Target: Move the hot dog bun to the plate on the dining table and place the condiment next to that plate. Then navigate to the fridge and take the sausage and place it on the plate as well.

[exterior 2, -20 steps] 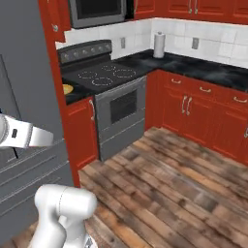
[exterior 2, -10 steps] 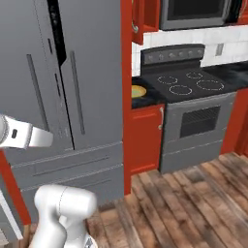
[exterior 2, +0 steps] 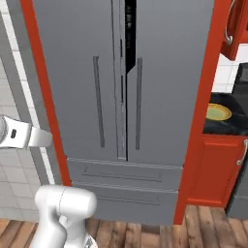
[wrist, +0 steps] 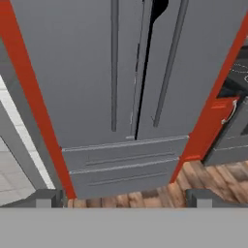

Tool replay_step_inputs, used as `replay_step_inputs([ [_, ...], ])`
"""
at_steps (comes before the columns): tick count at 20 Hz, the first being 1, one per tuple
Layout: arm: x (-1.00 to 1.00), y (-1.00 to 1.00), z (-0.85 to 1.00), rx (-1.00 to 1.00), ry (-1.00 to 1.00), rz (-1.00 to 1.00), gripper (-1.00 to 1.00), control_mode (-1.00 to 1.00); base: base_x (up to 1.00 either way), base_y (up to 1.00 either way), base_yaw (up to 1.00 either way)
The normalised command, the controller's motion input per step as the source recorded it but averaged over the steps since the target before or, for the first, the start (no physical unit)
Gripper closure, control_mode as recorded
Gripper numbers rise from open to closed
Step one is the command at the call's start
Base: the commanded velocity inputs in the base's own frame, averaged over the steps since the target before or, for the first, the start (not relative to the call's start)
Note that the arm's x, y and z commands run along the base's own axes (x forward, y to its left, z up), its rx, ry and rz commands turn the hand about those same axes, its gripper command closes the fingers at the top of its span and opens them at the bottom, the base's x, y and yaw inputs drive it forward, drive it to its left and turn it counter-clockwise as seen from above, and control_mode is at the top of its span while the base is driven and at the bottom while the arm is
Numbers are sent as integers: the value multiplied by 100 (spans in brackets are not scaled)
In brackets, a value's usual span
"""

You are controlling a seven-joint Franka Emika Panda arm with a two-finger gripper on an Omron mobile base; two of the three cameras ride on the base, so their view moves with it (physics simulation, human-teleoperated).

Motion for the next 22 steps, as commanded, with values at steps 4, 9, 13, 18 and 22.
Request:
replay_step_inputs([
  [4, 0, 0, 0, 0, 0, 0, -100, 100, 33, -56, 56],
  [9, 0, 0, 0, 0, 0, 0, -100, 100, 6, -59, 28],
  [13, 0, 0, 0, 0, 0, 0, -100, 100, 0, -41, 6],
  [18, 0, 0, 0, 0, 0, 0, -100, 100, -3, -21, -20],
  [22, 0, 0, 0, 0, 0, 0, -100, 100, 0, -20, -34],
])
